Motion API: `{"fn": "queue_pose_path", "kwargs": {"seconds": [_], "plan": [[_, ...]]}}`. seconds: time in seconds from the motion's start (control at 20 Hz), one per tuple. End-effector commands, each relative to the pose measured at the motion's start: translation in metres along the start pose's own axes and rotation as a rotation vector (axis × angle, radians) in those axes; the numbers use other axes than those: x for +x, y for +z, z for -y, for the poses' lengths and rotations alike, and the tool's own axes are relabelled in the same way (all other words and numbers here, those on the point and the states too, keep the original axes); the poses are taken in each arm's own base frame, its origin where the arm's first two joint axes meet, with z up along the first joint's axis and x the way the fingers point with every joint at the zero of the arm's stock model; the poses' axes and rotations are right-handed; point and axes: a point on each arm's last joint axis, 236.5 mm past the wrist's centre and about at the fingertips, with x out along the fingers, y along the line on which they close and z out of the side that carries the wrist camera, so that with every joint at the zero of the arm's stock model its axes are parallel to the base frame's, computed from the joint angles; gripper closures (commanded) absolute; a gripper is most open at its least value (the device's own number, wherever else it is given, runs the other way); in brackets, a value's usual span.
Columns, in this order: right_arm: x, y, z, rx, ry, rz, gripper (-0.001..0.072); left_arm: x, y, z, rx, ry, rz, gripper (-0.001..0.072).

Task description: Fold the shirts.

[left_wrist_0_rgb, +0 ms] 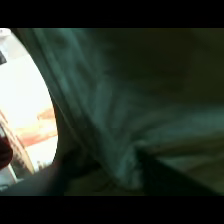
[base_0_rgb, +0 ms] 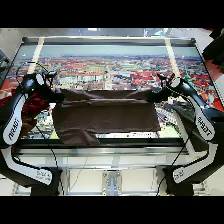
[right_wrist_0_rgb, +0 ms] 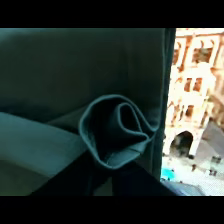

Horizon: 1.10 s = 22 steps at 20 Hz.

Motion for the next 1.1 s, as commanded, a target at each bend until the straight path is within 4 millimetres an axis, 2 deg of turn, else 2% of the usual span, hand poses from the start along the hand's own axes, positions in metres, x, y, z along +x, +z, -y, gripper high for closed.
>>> {"fn": "queue_pose_path", "kwargs": {"seconds": [0.0,0.1,0.2,0.25,0.3,0.35,0.4,0.5,0.55,0.6,0.7,0.8,0.9,1.0,1.05], "plan": [[-0.037,-0.01,-0.02,-0.04,0.048,-0.088,0.0549,-0.019,-0.014,0.011,-0.013,-0.042,-0.037,0.001],[-0.097,-0.019,-0.019,-0.09,0.011,-0.136,0.0548,-0.064,-0.011,0.011,-0.01,-0.026,0.041,0.001],[-0.163,-0.034,-0.001,-0.101,-0.087,-0.138,0.0524,-0.12,-0.013,0.005,-0.021,0.004,0.159,0.001],[-0.193,-0.043,0.01,-0.076,-0.135,-0.111,0.0411,-0.145,-0.022,0.002,-0.04,0.019,0.215,0.001],[-0.213,-0.051,0.018,-0.029,-0.16,-0.08,0.0276,-0.16,-0.041,0.0,-0.07,0.02,0.247,0.001],[-0.228,-0.06,0.025,0.019,-0.175,-0.042,0.0245,-0.162,-0.065,0.001,-0.126,0.006,0.254,0.001],[-0.236,-0.068,0.032,0.057,-0.187,-0.012,0.0245,-0.154,-0.097,0.002,-0.22,-0.013,0.234,0.001],[-0.238,-0.071,0.041,0.102,-0.189,0.069,0.0246,-0.123,-0.171,0.011,-0.434,-0.048,0.103,0.0011],[-0.238,-0.067,0.042,0.112,-0.183,0.11,0.0246,-0.108,-0.204,0.026,-0.491,-0.099,0.022,0.0011],[-0.238,-0.06,0.04,0.113,-0.17,0.144,0.0246,-0.098,-0.225,0.046,-0.531,-0.175,-0.027,0.0011],[-0.241,-0.036,0.031,0.113,-0.129,0.245,0.0246,-0.082,-0.236,0.085,-0.605,-0.358,-0.066,0.0011],[-0.245,-0.016,0.022,0.117,-0.086,0.327,0.0247,-0.068,-0.24,0.107,-0.64,-0.467,-0.1,0.0011],[-0.247,-0.01,0.02,0.119,-0.072,0.354,0.0246,-0.057,-0.247,0.117,-0.656,-0.512,-0.146,0.0012],[-0.247,-0.01,0.02,0.119,-0.073,0.354,0.0246,-0.047,-0.24,0.122,-0.683,-0.551,-0.136,0.002],[-0.247,-0.01,0.019,0.119,-0.07,0.353,0.0246,-0.039,-0.237,0.119,-0.706,-0.544,-0.129,0.0091]]}}
